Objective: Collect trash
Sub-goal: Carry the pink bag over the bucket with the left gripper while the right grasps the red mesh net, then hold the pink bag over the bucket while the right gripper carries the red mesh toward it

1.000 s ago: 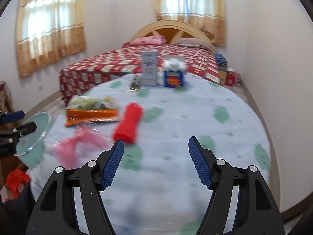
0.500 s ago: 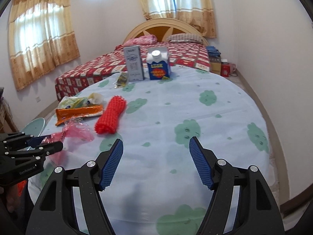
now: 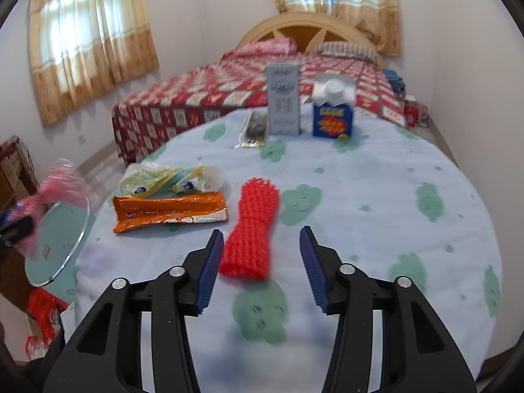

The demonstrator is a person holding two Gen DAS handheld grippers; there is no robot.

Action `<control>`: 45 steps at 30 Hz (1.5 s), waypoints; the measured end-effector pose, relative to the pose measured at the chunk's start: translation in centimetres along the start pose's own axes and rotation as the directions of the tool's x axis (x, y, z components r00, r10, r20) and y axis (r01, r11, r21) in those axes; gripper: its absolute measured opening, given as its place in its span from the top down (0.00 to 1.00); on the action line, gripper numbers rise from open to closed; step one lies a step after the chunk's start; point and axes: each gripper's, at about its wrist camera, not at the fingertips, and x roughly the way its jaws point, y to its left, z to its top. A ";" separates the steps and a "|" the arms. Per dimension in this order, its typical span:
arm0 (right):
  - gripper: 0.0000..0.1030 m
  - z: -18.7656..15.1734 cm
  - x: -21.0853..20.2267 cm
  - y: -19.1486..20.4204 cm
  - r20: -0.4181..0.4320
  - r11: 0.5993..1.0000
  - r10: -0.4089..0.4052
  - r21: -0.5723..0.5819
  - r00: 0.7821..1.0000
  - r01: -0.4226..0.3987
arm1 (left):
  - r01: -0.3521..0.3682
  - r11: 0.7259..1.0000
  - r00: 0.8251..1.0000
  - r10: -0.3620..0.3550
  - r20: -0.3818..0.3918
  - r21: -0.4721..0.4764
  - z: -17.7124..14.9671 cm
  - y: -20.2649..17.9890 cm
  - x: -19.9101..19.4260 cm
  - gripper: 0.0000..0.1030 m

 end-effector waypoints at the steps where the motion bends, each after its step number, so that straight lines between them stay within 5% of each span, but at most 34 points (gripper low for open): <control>1: 0.55 0.0 0.5 0.1 -0.014 1.000 -0.001 0.003 1.000 0.001 | -0.016 1.000 1.000 0.016 -0.005 -0.012 -0.3 1.2 0.1 0.75; 4: 0.63 0.0 2.9 -0.1 -0.113 0.999 0.018 0.034 0.993 -0.014 | -0.060 0.997 0.998 0.059 -0.018 -0.051 -1.2 4.3 0.7 0.74; 9: 0.82 -0.2 3.0 -0.5 -0.136 0.999 0.031 0.049 0.990 -0.024 | -0.100 0.991 0.995 0.097 -0.038 -0.089 -2.4 7.9 1.4 0.74; 16: 0.83 0.7 0.4 1.5 -0.018 1.000 -0.018 0.013 1.000 0.019 | -0.131 0.982 0.991 0.126 -0.045 -0.133 -3.8 11.3 1.4 0.74; 23: 0.83 2.5 -0.6 6.6 0.055 0.996 0.049 -0.083 0.997 -0.044 | -0.161 0.970 0.987 0.155 -0.042 -0.184 -4.1 14.1 1.0 0.73; 45: 0.83 3.6 1.3 18.4 0.046 0.942 0.187 -0.293 0.981 -0.165 | -0.224 0.957 0.974 0.215 -0.067 -0.182 -6.1 16.4 0.0 0.73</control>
